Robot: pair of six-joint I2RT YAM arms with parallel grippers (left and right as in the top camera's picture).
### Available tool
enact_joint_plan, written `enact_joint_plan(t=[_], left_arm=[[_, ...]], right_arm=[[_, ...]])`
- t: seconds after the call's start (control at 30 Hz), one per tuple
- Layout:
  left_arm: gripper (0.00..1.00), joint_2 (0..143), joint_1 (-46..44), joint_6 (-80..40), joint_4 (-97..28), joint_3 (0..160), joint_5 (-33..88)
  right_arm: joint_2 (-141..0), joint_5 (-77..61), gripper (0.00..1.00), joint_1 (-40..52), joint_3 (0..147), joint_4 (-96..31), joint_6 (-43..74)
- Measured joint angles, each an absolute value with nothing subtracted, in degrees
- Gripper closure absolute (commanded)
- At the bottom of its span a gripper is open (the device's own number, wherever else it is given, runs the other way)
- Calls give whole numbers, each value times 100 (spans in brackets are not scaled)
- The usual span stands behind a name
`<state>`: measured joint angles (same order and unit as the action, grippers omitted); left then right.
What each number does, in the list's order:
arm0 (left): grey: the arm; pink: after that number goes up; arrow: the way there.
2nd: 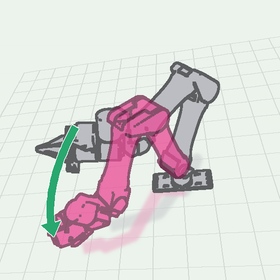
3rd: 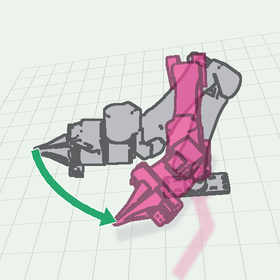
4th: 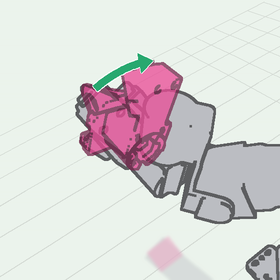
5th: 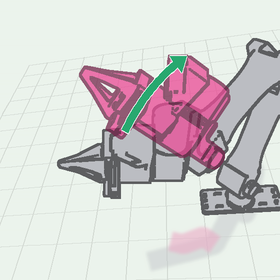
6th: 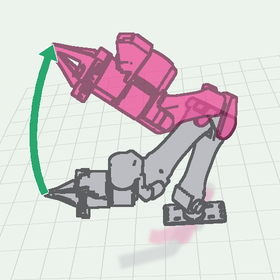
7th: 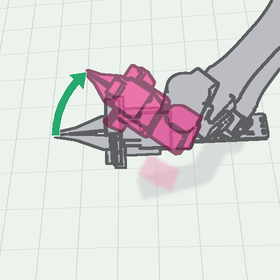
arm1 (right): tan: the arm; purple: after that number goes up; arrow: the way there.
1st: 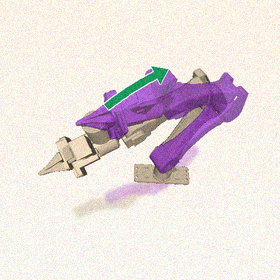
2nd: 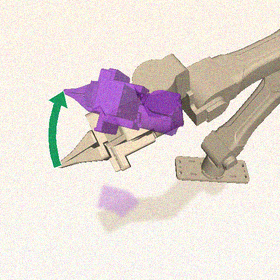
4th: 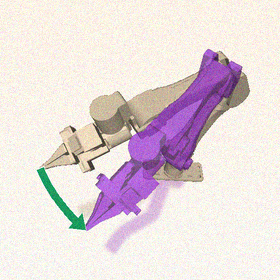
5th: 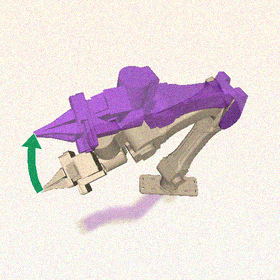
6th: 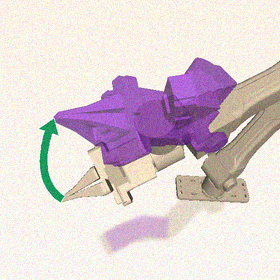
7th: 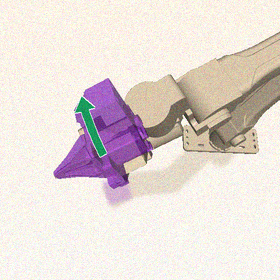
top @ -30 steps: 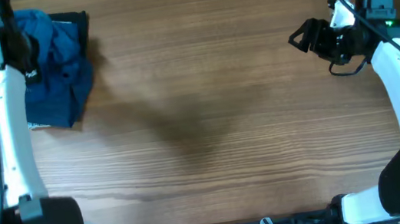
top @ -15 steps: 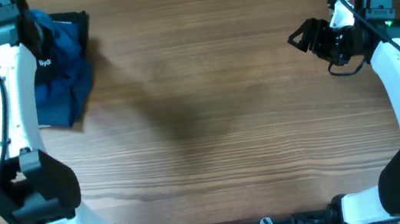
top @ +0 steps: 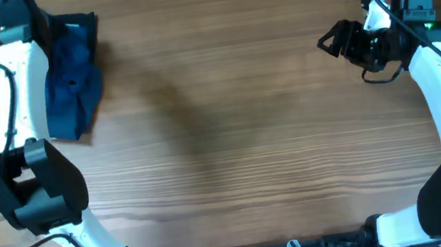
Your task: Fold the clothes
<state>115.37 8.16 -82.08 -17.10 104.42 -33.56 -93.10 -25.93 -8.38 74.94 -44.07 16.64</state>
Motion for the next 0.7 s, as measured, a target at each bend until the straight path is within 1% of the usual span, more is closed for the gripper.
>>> enact_joint_plan(t=[0.1, 0.17, 0.33, 0.43, 0.6, 0.67, 0.7], left_arm=[[0, 11537, 816, -7323, -867, 10457, -3170], [0, 11533, 816, -6810, -722, 10460, -3030], [0, 11500, 816, -5669, -1055, 10460, -2504], [0, 11413, 816, -4998, -1439, 10460, -1920], [0, 10993, 799, -3669, -2051, 10460, -532], [0, 10661, 749, -3076, -2578, 10460, 19], [0, 10510, 714, -2869, -2803, 10460, 191]], right_arm=[[-9310, -2593, 24, -838, 7494, -4388, 1664], [-9310, -2593, 24, -838, 7494, -4388, 1664], [-9310, -2622, 24, -838, 7494, -4355, 1614], [-9310, -2853, 23, -838, 7502, -4272, 1299], [-9218, -3068, 17, -838, 7703, -4276, 397], [-8989, -3085, 9, -838, 7784, -4204, -12], [-8844, -3083, 1, -838, 7800, -4165, -198]])
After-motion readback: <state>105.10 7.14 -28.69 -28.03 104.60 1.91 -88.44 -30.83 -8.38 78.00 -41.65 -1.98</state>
